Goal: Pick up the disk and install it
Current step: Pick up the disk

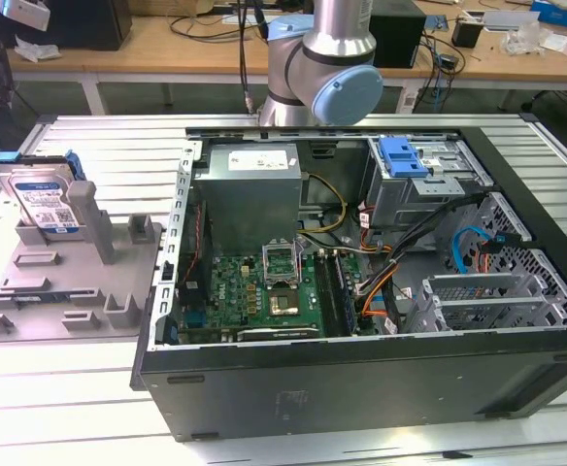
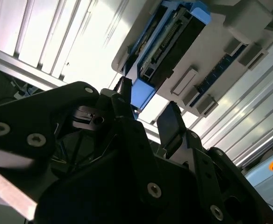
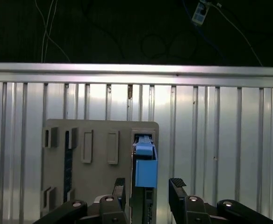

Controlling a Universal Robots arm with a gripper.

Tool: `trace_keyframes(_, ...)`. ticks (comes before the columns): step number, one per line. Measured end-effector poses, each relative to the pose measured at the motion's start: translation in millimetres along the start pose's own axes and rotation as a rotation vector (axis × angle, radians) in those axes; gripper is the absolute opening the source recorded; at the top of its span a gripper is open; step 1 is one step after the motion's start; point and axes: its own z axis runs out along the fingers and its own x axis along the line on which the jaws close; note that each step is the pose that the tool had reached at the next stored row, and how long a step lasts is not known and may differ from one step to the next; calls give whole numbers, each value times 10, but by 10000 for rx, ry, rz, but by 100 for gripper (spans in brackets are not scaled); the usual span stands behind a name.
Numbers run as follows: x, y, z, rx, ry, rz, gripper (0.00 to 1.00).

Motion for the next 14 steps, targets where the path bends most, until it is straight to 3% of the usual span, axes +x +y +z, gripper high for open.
trace_keyframes(14, 11, 21, 102, 0, 0, 10, 49)
